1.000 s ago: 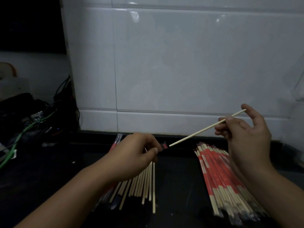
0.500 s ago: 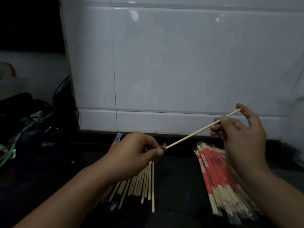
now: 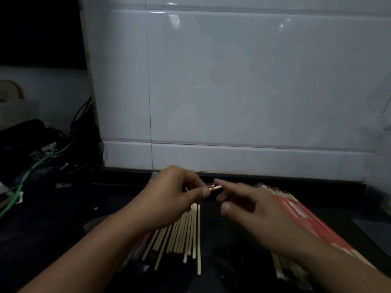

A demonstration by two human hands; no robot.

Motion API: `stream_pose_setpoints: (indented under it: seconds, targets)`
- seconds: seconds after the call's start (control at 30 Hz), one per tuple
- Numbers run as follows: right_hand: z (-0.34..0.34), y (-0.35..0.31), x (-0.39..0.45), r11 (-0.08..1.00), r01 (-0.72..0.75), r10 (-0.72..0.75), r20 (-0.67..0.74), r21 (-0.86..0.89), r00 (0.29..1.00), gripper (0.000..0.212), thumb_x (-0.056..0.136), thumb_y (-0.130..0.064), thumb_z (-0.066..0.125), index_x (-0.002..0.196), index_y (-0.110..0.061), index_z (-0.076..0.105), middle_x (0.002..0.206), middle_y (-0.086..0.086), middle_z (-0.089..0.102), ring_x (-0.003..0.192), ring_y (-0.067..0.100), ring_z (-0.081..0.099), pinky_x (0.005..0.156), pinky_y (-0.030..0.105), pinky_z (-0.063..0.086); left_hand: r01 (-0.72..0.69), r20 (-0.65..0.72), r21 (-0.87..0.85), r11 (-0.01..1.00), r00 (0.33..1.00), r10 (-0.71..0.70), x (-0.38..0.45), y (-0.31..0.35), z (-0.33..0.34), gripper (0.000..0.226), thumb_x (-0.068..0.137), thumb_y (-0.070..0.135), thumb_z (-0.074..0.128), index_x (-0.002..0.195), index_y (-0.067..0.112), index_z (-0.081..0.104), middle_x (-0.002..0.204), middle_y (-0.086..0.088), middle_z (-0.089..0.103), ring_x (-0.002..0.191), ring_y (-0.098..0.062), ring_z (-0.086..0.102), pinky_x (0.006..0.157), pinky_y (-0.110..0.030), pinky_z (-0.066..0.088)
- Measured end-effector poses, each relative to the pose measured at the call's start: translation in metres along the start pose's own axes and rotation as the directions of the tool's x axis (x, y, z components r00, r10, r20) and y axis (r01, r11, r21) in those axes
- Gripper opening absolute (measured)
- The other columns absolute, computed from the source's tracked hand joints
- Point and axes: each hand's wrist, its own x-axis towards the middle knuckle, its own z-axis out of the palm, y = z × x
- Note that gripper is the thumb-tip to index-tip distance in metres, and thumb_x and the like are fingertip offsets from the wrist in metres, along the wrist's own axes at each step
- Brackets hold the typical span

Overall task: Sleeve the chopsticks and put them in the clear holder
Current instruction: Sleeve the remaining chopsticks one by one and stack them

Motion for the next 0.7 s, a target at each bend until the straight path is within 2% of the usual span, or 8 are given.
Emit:
stream_pose_setpoints:
  seconds: [0.07, 0.13, 0.23, 0.33, 0.43, 0.53, 0.6, 0.7]
  targets:
    - [0.012, 0.001, -0.003, 0.997, -0.05, 0.041, 0.17, 0.05, 0.985, 0.062, 0.088, -0.024, 0.066, 0.142, -0.043, 0.042, 0.101, -0.013, 0.063, 0.088, 0.005, 0.062, 0.081, 0.023, 0.052, 0.01, 0.006, 0.008, 1.0, 1.0, -0.01, 0.0, 0.001, 0.0, 0.013, 0.09, 0.037, 0.069, 0.079, 0.032, 0.071, 0.072, 0.012, 0.071, 0.06, -0.004, 0.065, 0.062, -0.03, 0.057]
    - [0.018, 0.002, -0.004, 0.996, -0.074, 0.066, 0.153, 0.043, 0.986, 0.07, 0.083, -0.029, 0.066, 0.143, -0.046, 0.035, 0.101, -0.016, 0.06, 0.087, 0.005, 0.062, 0.076, 0.024, 0.052, 0.032, -0.007, -0.003, 0.999, 0.999, -0.032, 0.001, 0.001, 0.0, 0.011, 0.09, 0.034, 0.07, 0.081, 0.029, 0.072, 0.073, 0.009, 0.072, 0.059, -0.01, 0.066, 0.061, -0.031, 0.056]
    - [0.007, -0.002, -0.006, 0.976, 0.039, -0.016, 0.108, -0.214, 0.994, 0.04, 0.087, -0.024, 0.07, 0.121, -0.041, 0.057, 0.099, -0.014, 0.059, 0.086, 0.006, 0.061, 0.073, 0.025, 0.053, 0.07, -0.044, -0.031, 0.997, 0.997, -0.071, 0.001, 0.0, -0.003, 0.009, 0.089, 0.03, 0.071, 0.083, 0.025, 0.072, 0.074, 0.005, 0.073, 0.057, -0.011, 0.065, 0.06, -0.027, 0.055]
    - [0.0, -0.017, -0.01, 0.933, 0.231, -0.109, 0.396, -0.277, 0.912, 0.012, 0.087, -0.026, 0.072, 0.097, -0.032, 0.072, 0.098, -0.014, 0.056, 0.092, 0.006, 0.06, 0.077, 0.016, 0.047, 0.095, -0.057, -0.092, 0.991, 0.993, -0.101, 0.001, 0.0, -0.004, 0.007, 0.09, 0.026, 0.071, 0.087, 0.02, 0.07, 0.074, 0.003, 0.075, 0.057, -0.009, 0.063, 0.058, -0.023, 0.054]
    - [0.01, -0.027, -0.012, 0.954, 0.241, -0.087, 0.609, -0.176, 0.789, 0.016, 0.09, -0.023, 0.07, 0.103, -0.028, 0.075, 0.104, -0.013, 0.053, 0.098, 0.006, 0.058, 0.082, 0.012, 0.044, 0.126, -0.056, -0.117, 0.985, 0.99, -0.133, 0.002, -0.001, -0.004, 0.009, 0.09, 0.026, 0.07, 0.09, 0.017, 0.067, 0.074, 0.004, 0.076, 0.062, -0.015, 0.068, 0.061, -0.024, 0.055]
    - [0.018, -0.023, -0.012, 0.938, 0.31, -0.155, 0.608, -0.157, 0.778, 0.017, 0.091, -0.015, 0.068, 0.103, -0.022, 0.077, 0.103, -0.012, 0.054, 0.098, 0.005, 0.059, 0.084, 0.013, 0.045, 0.14, -0.061, -0.138, 0.981, 0.987, -0.149, 0.002, -0.002, -0.006, 0.011, 0.09, 0.026, 0.07, 0.09, 0.015, 0.067, 0.074, 0.004, 0.076, 0.07, -0.021, 0.071, 0.066, -0.03, 0.058]
    - [0.019, -0.021, -0.012, 0.944, 0.293, -0.154, 0.589, -0.149, 0.794, 0.016, 0.091, -0.015, 0.068, 0.102, -0.022, 0.077, 0.101, -0.012, 0.054, 0.096, 0.004, 0.059, 0.083, 0.011, 0.045, 0.152, -0.051, -0.148, 0.977, 0.986, -0.161, 0.002, -0.002, -0.006, 0.011, 0.091, 0.026, 0.069, 0.09, 0.015, 0.068, 0.075, 0.004, 0.076, 0.065, -0.017, 0.069, 0.065, -0.028, 0.056]
    - [0.019, -0.018, -0.011, 0.947, 0.285, -0.166, 0.539, -0.145, 0.826, 0.011, 0.09, -0.016, 0.069, 0.099, -0.021, 0.073, 0.1, -0.011, 0.057, 0.095, 0.003, 0.06, 0.084, 0.019, 0.05, 0.165, -0.038, -0.18, 0.97, 0.984, -0.174, 0.002, 0.0, -0.005, 0.015, 0.092, 0.028, 0.068, 0.091, 0.013, 0.068, 0.075, 0.002, 0.076, 0.06, -0.012, 0.065, 0.065, -0.029, 0.054]
